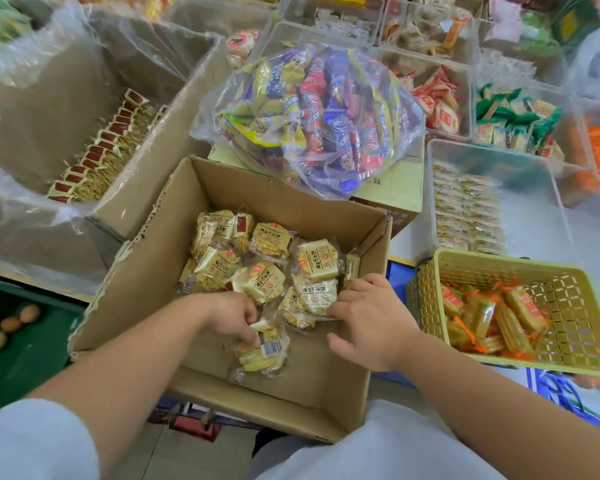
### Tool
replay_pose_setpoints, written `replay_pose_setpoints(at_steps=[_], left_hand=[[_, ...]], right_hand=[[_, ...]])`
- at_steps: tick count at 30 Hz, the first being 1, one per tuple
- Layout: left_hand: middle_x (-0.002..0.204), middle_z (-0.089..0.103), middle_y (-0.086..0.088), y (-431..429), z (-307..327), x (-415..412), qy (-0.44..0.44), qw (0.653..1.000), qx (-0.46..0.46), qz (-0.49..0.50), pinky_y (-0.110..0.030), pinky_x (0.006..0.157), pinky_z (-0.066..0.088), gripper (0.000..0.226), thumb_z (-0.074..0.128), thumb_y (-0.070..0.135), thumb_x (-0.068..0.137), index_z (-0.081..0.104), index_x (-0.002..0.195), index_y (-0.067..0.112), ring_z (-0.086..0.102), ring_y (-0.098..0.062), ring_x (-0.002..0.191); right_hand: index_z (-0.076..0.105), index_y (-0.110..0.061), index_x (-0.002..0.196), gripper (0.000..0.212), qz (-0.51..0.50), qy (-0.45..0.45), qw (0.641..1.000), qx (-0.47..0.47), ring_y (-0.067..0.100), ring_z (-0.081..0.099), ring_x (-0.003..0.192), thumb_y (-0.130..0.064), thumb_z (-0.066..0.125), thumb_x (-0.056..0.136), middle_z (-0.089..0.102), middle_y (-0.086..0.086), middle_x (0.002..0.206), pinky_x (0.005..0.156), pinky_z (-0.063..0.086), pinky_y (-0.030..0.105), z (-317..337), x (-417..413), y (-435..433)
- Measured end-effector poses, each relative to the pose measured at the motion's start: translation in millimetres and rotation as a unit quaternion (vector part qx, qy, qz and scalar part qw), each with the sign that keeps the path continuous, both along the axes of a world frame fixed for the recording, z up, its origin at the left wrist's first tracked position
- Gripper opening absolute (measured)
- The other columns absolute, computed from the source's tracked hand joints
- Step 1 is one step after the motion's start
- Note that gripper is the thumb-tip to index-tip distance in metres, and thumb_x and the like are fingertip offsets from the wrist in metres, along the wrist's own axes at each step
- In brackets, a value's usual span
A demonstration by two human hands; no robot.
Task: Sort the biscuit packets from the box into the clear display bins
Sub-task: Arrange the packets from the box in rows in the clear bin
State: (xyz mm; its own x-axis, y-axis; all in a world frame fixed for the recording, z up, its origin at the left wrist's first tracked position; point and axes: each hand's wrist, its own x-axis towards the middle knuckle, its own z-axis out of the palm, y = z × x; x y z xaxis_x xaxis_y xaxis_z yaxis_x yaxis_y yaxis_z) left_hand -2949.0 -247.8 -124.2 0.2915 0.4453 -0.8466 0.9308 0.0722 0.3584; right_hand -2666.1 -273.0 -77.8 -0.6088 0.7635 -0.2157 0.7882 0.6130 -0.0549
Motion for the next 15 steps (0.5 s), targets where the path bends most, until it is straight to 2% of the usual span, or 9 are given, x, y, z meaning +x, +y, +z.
replay_pose_setpoints(at_steps=[2, 4, 5, 6, 7, 8, 9, 11, 15], left_hand=[[0.073, 0.050, 0.006, -8.8, -14.5, 13.0, 0.011, 1.000, -0.013, -0.004, -0.031, 0.064, 0.037, 0.036, 0.078, 0.043, 0.086, 0.051, 0.072, 0.025, 0.044, -0.016, 0.068], [0.080, 0.060, 0.003, -14.5, -23.3, 22.8, 0.023, 0.999, -0.019, -0.023, -0.032, 0.068, 0.044, 0.027, 0.078, 0.043, 0.087, 0.061, 0.080, 0.023, 0.056, -0.016, 0.073], [0.093, 0.069, 0.001, -16.1, -24.6, 26.3, 0.025, 0.999, -0.025, -0.024, -0.034, 0.074, 0.050, 0.027, 0.077, 0.044, 0.087, 0.068, 0.095, 0.019, 0.064, -0.016, 0.083], [0.109, 0.071, 0.000, -16.6, -25.4, 29.0, 0.024, 0.999, -0.028, -0.021, -0.035, 0.079, 0.053, 0.041, 0.077, 0.044, 0.087, 0.069, 0.113, 0.014, 0.068, -0.017, 0.094], [0.120, 0.069, 0.000, -16.6, -25.5, 31.4, 0.021, 0.999, -0.032, -0.015, -0.034, 0.078, 0.055, 0.052, 0.078, 0.045, 0.087, 0.065, 0.126, 0.013, 0.069, -0.016, 0.096], [0.120, 0.068, 0.001, -16.8, -26.5, 33.8, 0.013, 0.999, -0.042, -0.008, -0.031, 0.071, 0.055, 0.055, 0.078, 0.045, 0.086, 0.062, 0.131, 0.016, 0.070, -0.013, 0.092], [0.117, 0.067, 0.002, -17.9, -28.2, 35.8, 0.001, 0.999, -0.045, -0.002, -0.029, 0.068, 0.052, 0.053, 0.079, 0.045, 0.086, 0.061, 0.128, 0.019, 0.071, -0.013, 0.090], [0.113, 0.065, 0.004, -21.9, -33.0, 36.8, -0.011, 0.999, -0.033, 0.019, -0.029, 0.076, 0.048, 0.049, 0.082, 0.043, 0.084, 0.063, 0.121, 0.017, 0.067, -0.017, 0.096], [0.102, 0.064, -0.001, -27.5, -37.6, 33.6, -0.017, 0.995, -0.015, 0.100, -0.033, 0.082, 0.048, 0.053, 0.085, 0.040, 0.080, 0.066, 0.120, 0.010, 0.056, -0.018, 0.089]], right_hand=[[0.070, -0.031, 0.083, 0.045, -0.001, -0.003, 1.000, -0.001, 0.018, 0.049, 0.078, -0.064, 0.039, 0.084, 0.055, -0.011, 0.069, 0.091, 0.036, 0.040, -0.3, 0.4, 0.1], [0.071, -0.032, 0.085, 0.046, -0.001, -0.003, 1.000, -0.004, 0.017, 0.049, 0.079, -0.064, 0.038, 0.084, 0.056, -0.012, 0.071, 0.092, 0.035, 0.041, -0.3, 0.6, 0.3], [0.071, -0.032, 0.086, 0.046, 0.000, -0.003, 1.000, -0.005, 0.017, 0.049, 0.080, -0.064, 0.038, 0.084, 0.056, -0.012, 0.071, 0.092, 0.035, 0.040, 0.0, 0.4, 0.4], [0.071, -0.032, 0.086, 0.047, 0.000, -0.004, 1.000, -0.005, 0.017, 0.049, 0.080, -0.064, 0.037, 0.084, 0.057, -0.012, 0.071, 0.092, 0.035, 0.040, 0.4, 0.2, 0.5], [0.071, -0.032, 0.086, 0.047, 0.000, -0.003, 1.000, -0.005, 0.017, 0.049, 0.080, -0.064, 0.037, 0.084, 0.056, -0.012, 0.071, 0.092, 0.035, 0.040, 0.8, 0.1, 0.7], [0.071, -0.031, 0.085, 0.047, -0.001, -0.002, 1.000, -0.005, 0.017, 0.048, 0.079, -0.064, 0.038, 0.084, 0.056, -0.012, 0.071, 0.092, 0.035, 0.041, 1.4, 0.3, 0.8], [0.071, -0.031, 0.084, 0.046, -0.001, -0.001, 1.000, -0.005, 0.018, 0.048, 0.079, -0.063, 0.038, 0.085, 0.055, -0.011, 0.070, 0.092, 0.036, 0.041, 1.9, 0.6, 0.7], [0.069, -0.030, 0.082, 0.046, 0.000, 0.000, 1.000, -0.005, 0.018, 0.048, 0.077, -0.063, 0.037, 0.085, 0.054, -0.010, 0.069, 0.091, 0.036, 0.042, 2.9, 0.9, 0.5], [0.069, -0.028, 0.082, 0.048, 0.003, 0.003, 1.000, -0.001, 0.018, 0.047, 0.077, -0.063, 0.036, 0.086, 0.055, -0.009, 0.070, 0.089, 0.035, 0.041, 4.2, 1.0, 0.2]])
